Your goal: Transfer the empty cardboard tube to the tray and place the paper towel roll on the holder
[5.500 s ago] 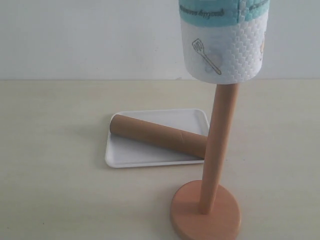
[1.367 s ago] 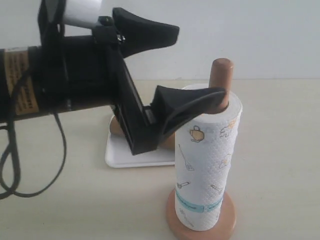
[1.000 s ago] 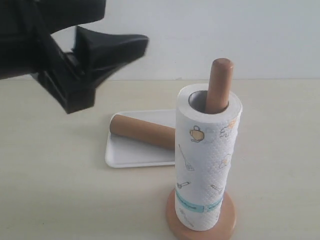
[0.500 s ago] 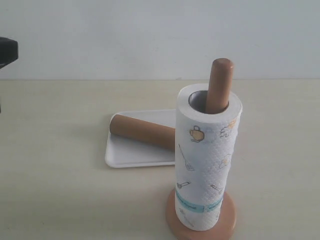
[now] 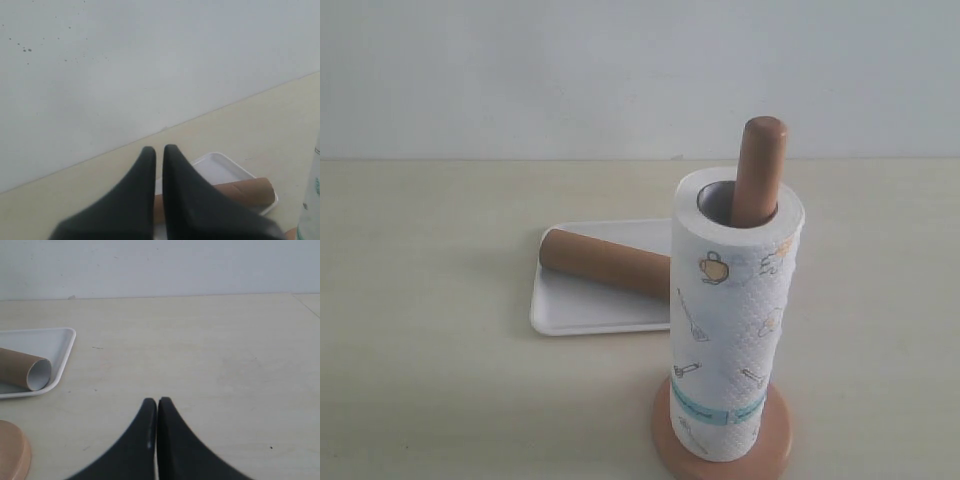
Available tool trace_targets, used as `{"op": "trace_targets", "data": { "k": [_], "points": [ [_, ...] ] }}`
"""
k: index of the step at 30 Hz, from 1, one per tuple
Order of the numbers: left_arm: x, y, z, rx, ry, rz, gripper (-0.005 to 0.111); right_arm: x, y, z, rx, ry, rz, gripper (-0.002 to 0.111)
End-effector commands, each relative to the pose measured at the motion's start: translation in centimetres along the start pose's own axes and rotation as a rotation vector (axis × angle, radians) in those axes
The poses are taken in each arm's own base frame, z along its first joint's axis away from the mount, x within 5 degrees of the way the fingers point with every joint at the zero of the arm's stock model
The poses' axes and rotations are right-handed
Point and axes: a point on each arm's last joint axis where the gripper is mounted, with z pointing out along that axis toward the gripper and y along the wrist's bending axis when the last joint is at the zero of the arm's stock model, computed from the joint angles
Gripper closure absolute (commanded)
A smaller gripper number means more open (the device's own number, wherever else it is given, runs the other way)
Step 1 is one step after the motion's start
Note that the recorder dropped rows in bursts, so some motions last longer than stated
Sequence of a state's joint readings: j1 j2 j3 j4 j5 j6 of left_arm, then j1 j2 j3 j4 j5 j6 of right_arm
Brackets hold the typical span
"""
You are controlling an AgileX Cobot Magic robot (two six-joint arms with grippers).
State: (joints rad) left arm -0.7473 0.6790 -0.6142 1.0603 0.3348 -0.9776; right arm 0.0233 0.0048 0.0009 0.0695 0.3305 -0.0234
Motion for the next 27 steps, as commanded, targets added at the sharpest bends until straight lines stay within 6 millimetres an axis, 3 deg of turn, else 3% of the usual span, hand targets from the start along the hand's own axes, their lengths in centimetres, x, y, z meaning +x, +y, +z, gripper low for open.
{"op": "trace_targets", "data": {
  "k": [1, 8, 11, 16, 21, 27],
  "points": [
    [0.1, 0.0, -0.1, 0.000, 0.002, -0.017, 0.102, -0.1, 0.0, 0.0, 0.003, -0.014, -0.002, 0.108],
    [-0.1, 0.4, -0.5, -0.019, -0.010, -0.028, 0.102, -0.1, 0.0, 0.0, 0.002, -0.014, 0.002, 0.108],
    [0.4, 1.5, -1.5, -0.079, -0.024, -0.129, 0.102, -0.1, 0.0, 0.0, 0.002, -0.014, 0.002, 0.108],
    [3.4, 3.1, -4.5, -0.198, -0.118, -0.293, 0.102, -0.1, 0.0, 0.0, 0.002, -0.014, 0.002, 0.108],
    [7.0, 3.3, -7.2, -0.287, -0.230, -0.464, 0.102, -0.1, 0.0, 0.0, 0.002, -0.014, 0.002, 0.108],
    [7.2, 2.9, -8.9, -0.270, -0.347, -0.509, 0.102, -0.1, 0.0, 0.0, 0.002, -0.014, 0.002, 0.108]
  ]
}}
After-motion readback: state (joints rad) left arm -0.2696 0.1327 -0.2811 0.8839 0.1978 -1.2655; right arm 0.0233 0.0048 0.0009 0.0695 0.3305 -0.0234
